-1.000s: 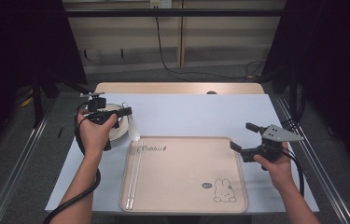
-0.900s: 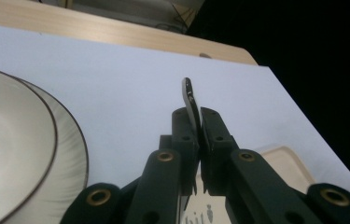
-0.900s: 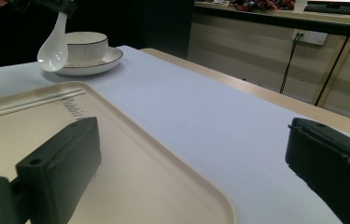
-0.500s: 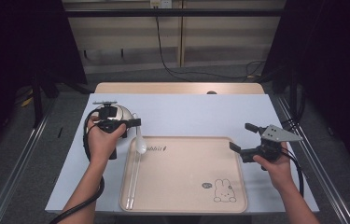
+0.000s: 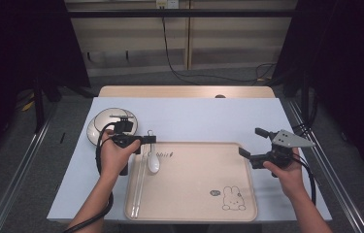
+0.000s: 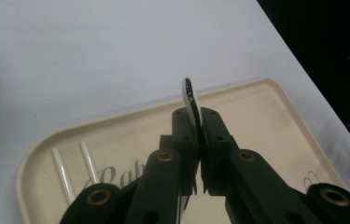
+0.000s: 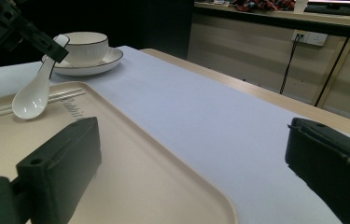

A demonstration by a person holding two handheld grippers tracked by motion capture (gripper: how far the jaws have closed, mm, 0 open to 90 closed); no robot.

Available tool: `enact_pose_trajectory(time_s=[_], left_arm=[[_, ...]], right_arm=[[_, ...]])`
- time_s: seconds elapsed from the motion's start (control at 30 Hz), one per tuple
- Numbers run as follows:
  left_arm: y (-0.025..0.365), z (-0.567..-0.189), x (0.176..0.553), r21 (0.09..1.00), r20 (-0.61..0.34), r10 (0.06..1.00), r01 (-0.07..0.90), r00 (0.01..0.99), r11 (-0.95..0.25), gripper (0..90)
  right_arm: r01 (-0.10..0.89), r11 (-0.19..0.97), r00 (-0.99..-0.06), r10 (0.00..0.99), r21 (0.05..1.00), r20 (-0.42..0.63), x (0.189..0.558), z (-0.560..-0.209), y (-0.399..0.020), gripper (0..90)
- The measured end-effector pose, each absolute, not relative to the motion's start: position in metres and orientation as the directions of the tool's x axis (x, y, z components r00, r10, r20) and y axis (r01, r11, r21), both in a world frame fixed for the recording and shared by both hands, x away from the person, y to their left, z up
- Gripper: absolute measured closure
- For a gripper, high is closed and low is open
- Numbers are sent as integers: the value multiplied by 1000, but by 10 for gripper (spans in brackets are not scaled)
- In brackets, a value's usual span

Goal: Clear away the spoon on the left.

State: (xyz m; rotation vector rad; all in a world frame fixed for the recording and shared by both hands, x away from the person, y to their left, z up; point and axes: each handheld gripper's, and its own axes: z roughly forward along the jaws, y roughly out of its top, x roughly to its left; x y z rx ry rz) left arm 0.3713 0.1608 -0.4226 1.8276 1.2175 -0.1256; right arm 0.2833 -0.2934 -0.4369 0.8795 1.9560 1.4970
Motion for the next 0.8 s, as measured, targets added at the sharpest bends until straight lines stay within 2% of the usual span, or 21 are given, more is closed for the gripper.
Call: enact_pose_trajectory(time_s=[0.27,0.8], left_arm=[[151,-434,365,606,-565,651,790,508,-91,859],[142,-445,356,612,-547,642,780,538,-132,831]], right_arm=[[178,166,-643,766,970,-13,283,-437,-294,27],[185,167,-656,754,968,-5,283,-437,-291,27]])
